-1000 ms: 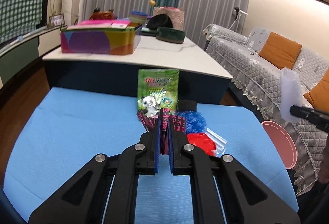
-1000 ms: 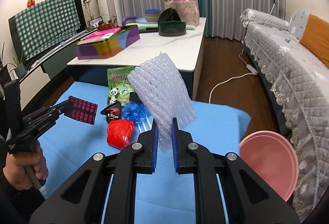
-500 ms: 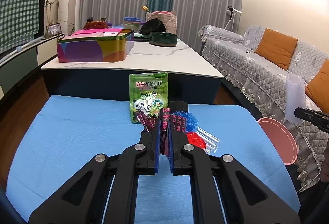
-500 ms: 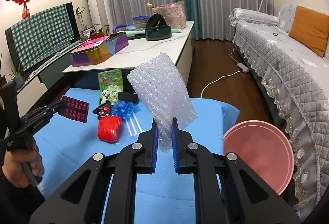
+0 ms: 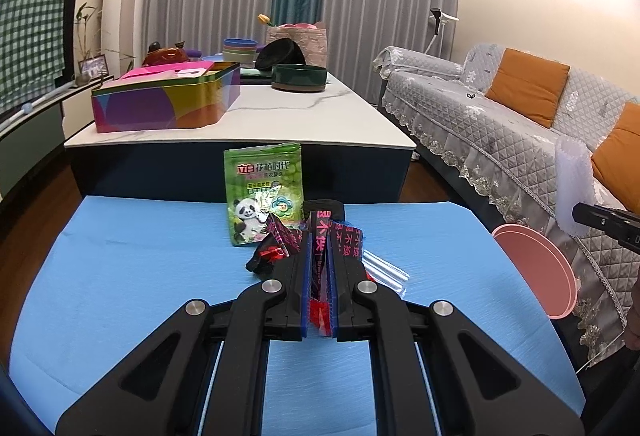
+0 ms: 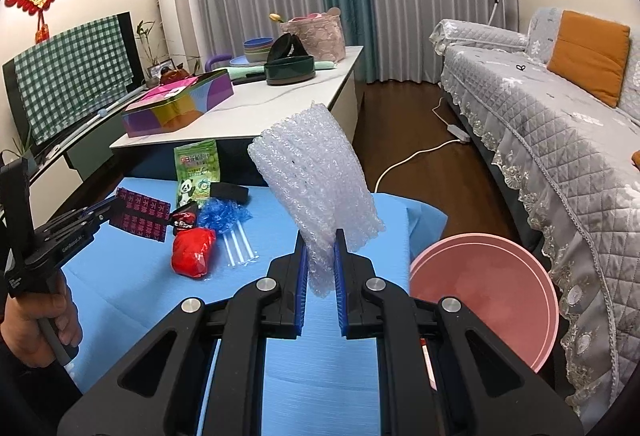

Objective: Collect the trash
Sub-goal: 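Carry the pink packet and white foam net over the pink bin with both tools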

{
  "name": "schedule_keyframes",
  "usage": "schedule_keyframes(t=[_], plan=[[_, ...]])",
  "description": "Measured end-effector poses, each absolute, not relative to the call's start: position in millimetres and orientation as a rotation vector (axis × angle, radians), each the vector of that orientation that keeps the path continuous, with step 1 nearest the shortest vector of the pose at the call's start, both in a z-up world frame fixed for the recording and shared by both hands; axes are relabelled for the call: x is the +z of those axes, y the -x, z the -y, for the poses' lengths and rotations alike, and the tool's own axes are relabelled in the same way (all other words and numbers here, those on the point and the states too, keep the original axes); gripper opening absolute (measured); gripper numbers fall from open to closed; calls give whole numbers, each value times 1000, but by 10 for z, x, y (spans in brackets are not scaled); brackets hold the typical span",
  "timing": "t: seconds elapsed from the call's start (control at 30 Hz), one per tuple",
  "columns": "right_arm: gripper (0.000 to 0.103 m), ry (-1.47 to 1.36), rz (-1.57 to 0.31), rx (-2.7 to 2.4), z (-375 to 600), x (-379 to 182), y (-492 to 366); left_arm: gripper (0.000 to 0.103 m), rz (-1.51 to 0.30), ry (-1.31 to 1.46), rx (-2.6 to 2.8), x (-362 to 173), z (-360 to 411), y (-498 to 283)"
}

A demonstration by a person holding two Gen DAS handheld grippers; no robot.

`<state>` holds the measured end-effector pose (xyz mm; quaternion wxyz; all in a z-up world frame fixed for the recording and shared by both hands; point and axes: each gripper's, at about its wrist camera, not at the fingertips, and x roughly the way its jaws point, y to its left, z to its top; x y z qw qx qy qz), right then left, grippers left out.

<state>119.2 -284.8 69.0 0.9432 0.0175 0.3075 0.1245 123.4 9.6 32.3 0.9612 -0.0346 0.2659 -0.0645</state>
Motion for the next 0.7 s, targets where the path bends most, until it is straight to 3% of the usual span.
schedule_keyframes(t=[0.7], plan=[[13,-59,-587,169,3162,833,-1184,7,-532,72,-185,532,173,-1248]])
